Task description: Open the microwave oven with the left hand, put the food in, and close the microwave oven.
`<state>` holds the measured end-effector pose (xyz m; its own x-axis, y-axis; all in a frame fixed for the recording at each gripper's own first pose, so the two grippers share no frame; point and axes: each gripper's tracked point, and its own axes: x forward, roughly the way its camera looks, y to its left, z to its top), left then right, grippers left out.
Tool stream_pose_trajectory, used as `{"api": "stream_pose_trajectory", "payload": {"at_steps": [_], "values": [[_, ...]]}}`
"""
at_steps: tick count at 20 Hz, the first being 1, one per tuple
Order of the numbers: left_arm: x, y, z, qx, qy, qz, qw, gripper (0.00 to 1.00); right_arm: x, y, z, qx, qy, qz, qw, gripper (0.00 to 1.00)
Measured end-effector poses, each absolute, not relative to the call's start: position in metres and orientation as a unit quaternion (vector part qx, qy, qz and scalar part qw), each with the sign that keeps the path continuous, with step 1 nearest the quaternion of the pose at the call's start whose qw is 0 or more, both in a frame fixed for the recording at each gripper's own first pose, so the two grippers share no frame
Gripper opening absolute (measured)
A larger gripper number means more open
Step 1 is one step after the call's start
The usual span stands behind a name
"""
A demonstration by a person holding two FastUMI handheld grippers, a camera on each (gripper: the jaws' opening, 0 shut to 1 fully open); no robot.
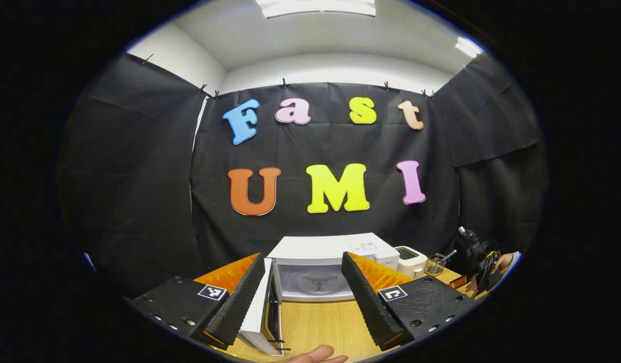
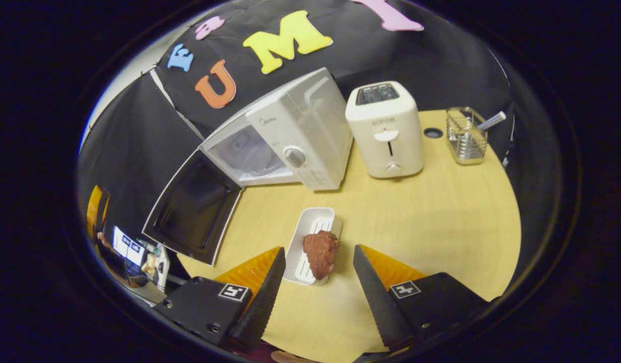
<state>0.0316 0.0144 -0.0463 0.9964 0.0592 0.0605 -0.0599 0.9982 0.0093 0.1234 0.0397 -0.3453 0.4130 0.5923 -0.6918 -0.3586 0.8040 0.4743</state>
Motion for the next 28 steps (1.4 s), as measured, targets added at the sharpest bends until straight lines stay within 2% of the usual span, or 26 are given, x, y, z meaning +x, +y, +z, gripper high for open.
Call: {"api": "stream_pose_trajectory", "payload": {"at_steps": [1, 2, 3, 4, 5, 6, 7, 8, 9, 10, 11, 12, 14, 15, 16, 17, 18, 23, 28], "values": [[0.034, 0.015, -0.048, 0.007, -0.028, 0.031, 0.999, 0.94, 0.123, 0.044, -0.350, 0.146, 0.473, 0.294, 0.817, 0.86], [0.038, 0.016, -0.049, 0.008, -0.026, 0.034, 0.999, 0.94, 0.126, 0.046, -0.356, 0.161, 0.483, 0.294, 0.809, 0.72], [0.041, 0.018, -0.049, 0.010, -0.025, 0.036, 0.999, 0.94, 0.129, 0.046, -0.363, 0.170, 0.491, 0.290, 0.803, 0.82], [0.044, 0.019, -0.050, 0.013, -0.025, 0.035, 0.999, 0.94, 0.134, 0.045, -0.367, 0.179, 0.494, 0.285, 0.802, 0.66], [0.046, 0.019, -0.054, 0.015, -0.023, 0.036, 0.999, 0.94, 0.136, 0.047, -0.371, 0.184, 0.498, 0.283, 0.799, 0.64], [0.049, 0.019, -0.058, 0.014, -0.018, 0.038, 0.999, 0.94, 0.136, 0.050, -0.374, 0.191, 0.503, 0.288, 0.792, 0.71], [0.051, 0.021, -0.064, 0.013, -0.013, 0.038, 0.999, 0.94, 0.133, 0.055, -0.376, 0.204, 0.509, 0.294, 0.783, 0.55], [0.053, 0.021, -0.067, 0.011, -0.007, 0.037, 0.999, 0.94, 0.130, 0.061, -0.381, 0.214, 0.520, 0.300, 0.771, 0.60], [0.055, 0.022, -0.071, 0.011, -0.003, 0.035, 0.999, 0.94, 0.127, 0.061, -0.387, 0.223, 0.533, 0.298, 0.760, 0.39], [0.056, 0.022, -0.074, 0.015, -0.002, 0.033, 0.999, 0.94, 0.127, 0.059, -0.387, 0.232, 0.541, 0.295, 0.753, 0.07], [0.056, 0.025, -0.077, 0.021, 0.000, 0.038, 0.999, 0.83, 0.121, 0.063, -0.391, 0.233, 0.541, 0.296, 0.752, 0.17], [0.058, 0.030, -0.082, 0.025, 0.005, 0.044, 0.999, 0.95, 0.119, 0.063, -0.388, 0.229, 0.538, 0.294, 0.756, 0.13], [0.058, 0.034, -0.087, 0.025, 0.010, 0.048, 0.998, 0.97, 0.119, 0.059, -0.374, 0.206, 0.518, 0.292, 0.777, 0.13], [0.057, 0.034, -0.087, 0.023, 0.010, 0.046, 0.999, 0.88, 0.117, 0.058, -0.364, 0.191, 0.504, 0.292, 0.790, 0.12], [0.057, 0.035, -0.086, 0.019, 0.008, 0.045, 0.999, 0.97, 0.118, 0.058, -0.353, 0.175, 0.489, 0.291, 0.804, 0.02], [0.055, 0.036, -0.085, 0.015, 0.004, 0.041, 0.999, 0.88, 0.116, 0.057, -0.342, 0.158, 0.473, 0.289, 0.817, 0.12], [0.054, 0.038, -0.084, 0.011, 0.000, 0.038, 0.999, 0.97, 0.115, 0.057, -0.332, 0.141, 0.457, 0.286, 0.830, 0.12], [0.041, 0.052, -0.084, -0.006, -0.009, 0.038, 0.999, 0.97, 0.111, 0.059, -0.295, 0.020, 0.370, 0.244, 0.896, 0.12], [0.032, 0.077, -0.075, 0.016, -0.034, 0.057, 0.998, 0.97, 0.094, 0.100, -0.279, -0.069, 0.322, 0.235, 0.915, 0.13]]}}
